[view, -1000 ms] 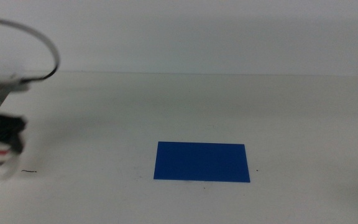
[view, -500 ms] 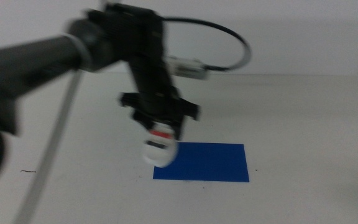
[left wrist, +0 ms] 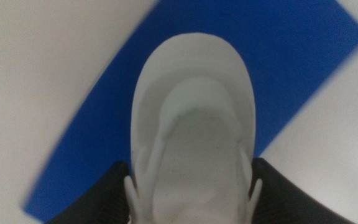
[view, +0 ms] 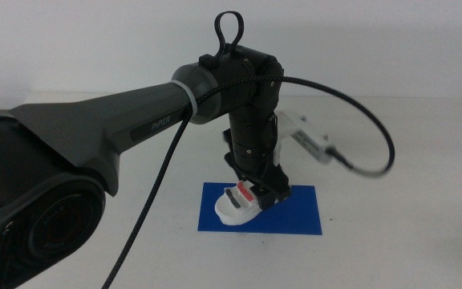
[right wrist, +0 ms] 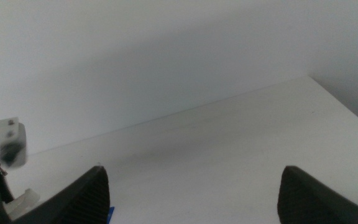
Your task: Use one arm to grab the shoe from the table and place it on the mat.
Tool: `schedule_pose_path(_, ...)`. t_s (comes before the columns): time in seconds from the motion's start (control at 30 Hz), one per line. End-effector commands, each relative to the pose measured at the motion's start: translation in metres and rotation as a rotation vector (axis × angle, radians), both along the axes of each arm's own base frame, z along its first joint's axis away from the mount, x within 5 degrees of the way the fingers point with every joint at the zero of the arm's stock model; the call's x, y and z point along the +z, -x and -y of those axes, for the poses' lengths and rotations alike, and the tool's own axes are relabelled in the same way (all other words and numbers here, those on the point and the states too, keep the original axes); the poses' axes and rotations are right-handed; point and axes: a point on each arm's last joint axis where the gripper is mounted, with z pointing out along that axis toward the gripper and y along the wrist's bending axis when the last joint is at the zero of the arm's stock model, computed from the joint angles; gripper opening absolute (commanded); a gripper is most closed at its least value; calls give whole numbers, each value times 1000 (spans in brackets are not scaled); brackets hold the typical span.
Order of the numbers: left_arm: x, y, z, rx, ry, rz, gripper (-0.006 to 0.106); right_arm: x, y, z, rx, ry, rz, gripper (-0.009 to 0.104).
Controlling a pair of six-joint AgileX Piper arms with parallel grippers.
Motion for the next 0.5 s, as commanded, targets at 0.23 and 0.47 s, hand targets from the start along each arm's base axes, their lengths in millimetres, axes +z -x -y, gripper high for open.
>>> schedule_pose_path(0.23,-2,-1,0,-454,-35,63,17,0,0,0,2,12,11,79)
schedule_pose_path(0.47,-14,-2,2,-505,-42,44,17,0,0,0,2,12,11,79)
